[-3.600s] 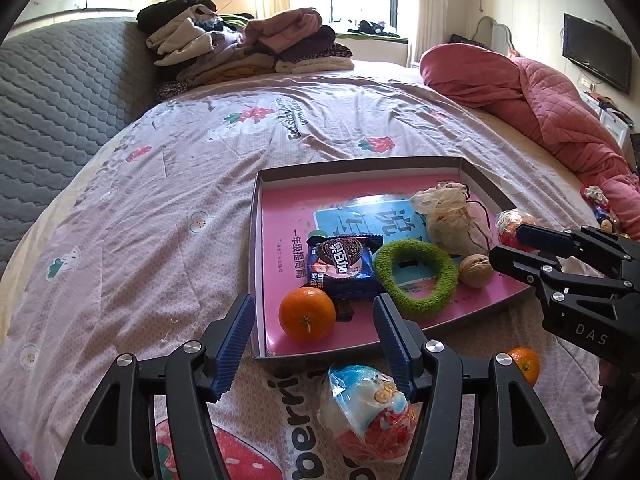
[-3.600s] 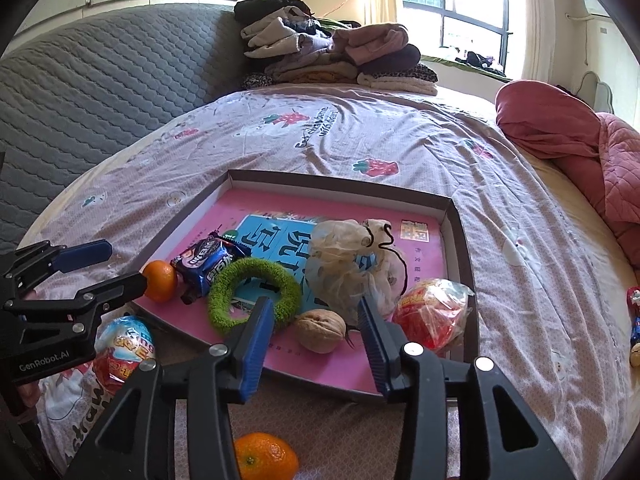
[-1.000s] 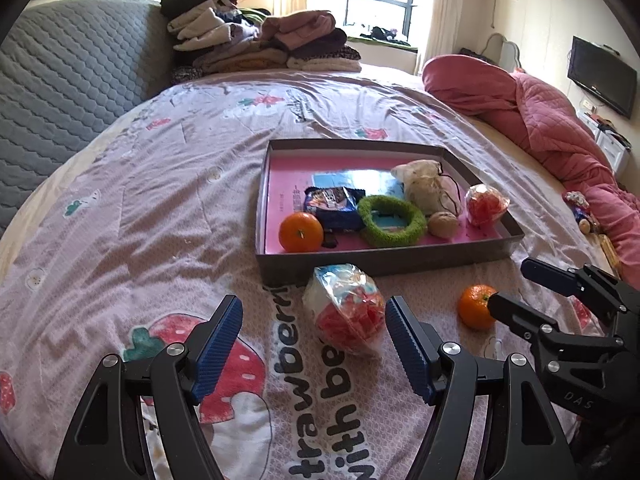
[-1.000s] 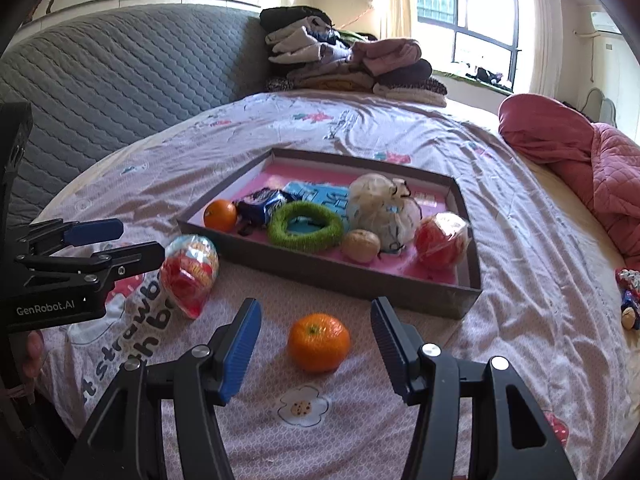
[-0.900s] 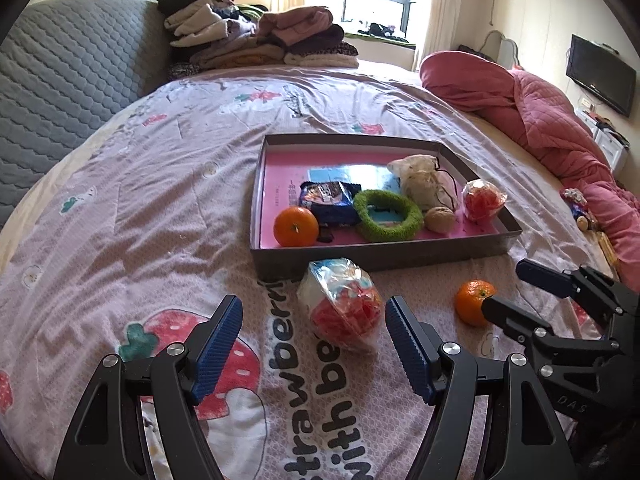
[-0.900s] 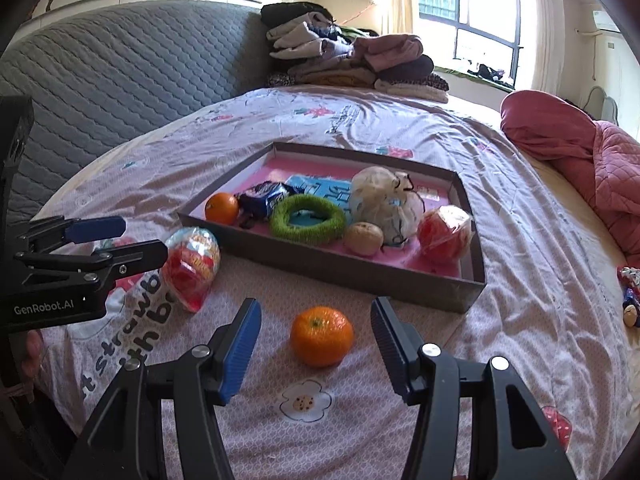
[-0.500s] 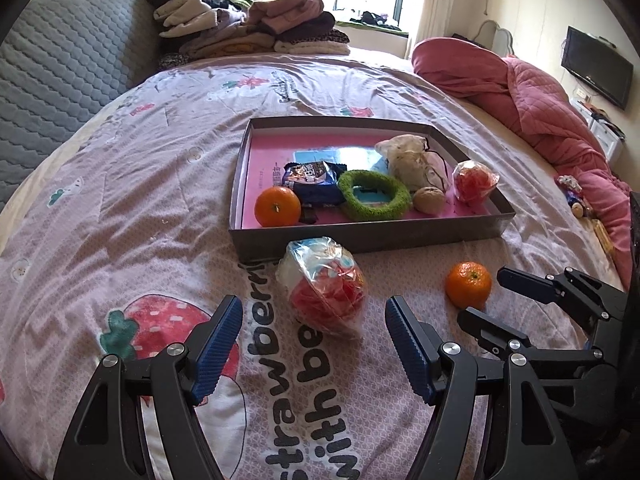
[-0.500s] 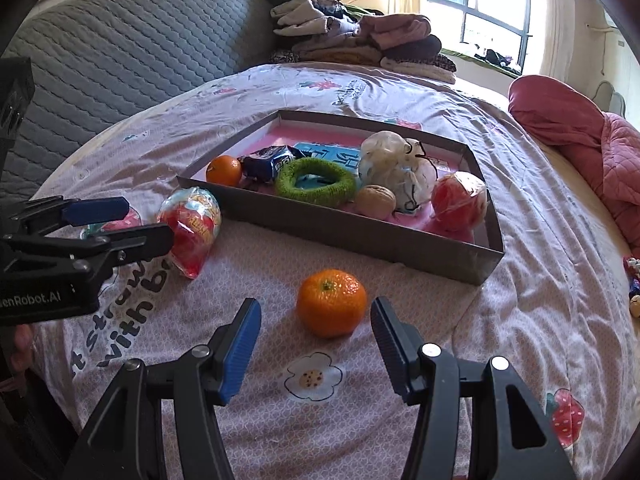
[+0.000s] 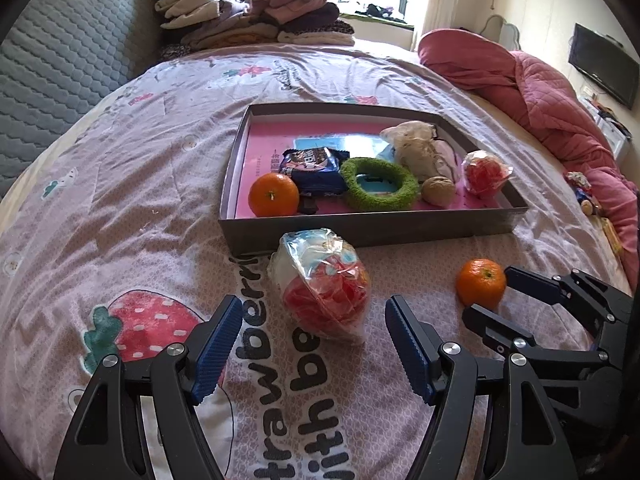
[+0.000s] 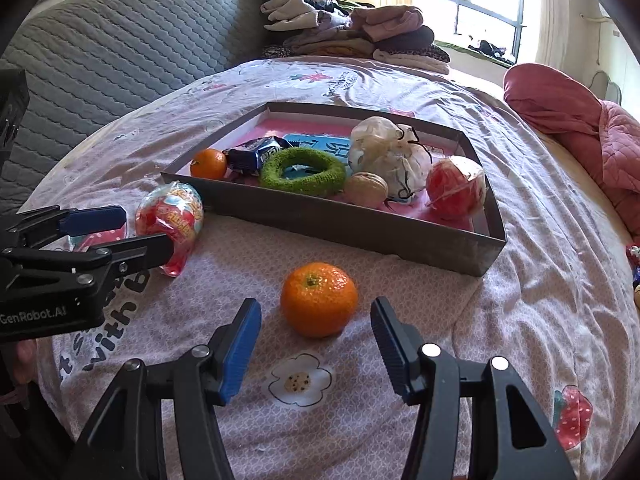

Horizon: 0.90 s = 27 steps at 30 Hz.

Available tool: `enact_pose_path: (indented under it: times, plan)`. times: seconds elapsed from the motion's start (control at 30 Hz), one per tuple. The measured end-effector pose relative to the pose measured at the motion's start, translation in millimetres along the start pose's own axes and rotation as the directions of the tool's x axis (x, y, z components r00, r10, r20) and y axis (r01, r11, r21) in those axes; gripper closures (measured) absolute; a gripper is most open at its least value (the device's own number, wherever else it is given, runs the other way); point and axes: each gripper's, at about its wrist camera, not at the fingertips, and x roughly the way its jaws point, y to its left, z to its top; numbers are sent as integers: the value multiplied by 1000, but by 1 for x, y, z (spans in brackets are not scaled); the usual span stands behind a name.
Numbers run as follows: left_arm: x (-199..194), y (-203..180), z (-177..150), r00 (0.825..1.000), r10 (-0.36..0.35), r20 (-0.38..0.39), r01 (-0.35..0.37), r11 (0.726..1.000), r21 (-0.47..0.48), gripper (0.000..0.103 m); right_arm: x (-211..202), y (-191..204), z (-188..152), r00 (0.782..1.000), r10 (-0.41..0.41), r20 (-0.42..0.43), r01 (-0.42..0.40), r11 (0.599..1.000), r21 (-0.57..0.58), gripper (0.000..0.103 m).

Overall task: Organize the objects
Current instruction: 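Move left gripper to clear bag of red candy while right approaches an orange, then close left gripper on the clear candy bag while right closes on orange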

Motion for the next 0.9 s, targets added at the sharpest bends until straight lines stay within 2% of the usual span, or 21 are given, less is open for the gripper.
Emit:
enact_pose_path:
  times: [0.67, 0.9]
  plan:
    - [31, -1, 10, 999, 38, 3, -38, 999, -13, 28, 18, -2, 6, 1000, -1, 12, 1, 1000, 19, 47]
    - [37, -2, 12, 999, 40, 1, -40, 999, -17, 29, 20, -1, 6, 1000, -1, 10, 1, 1000, 17, 52]
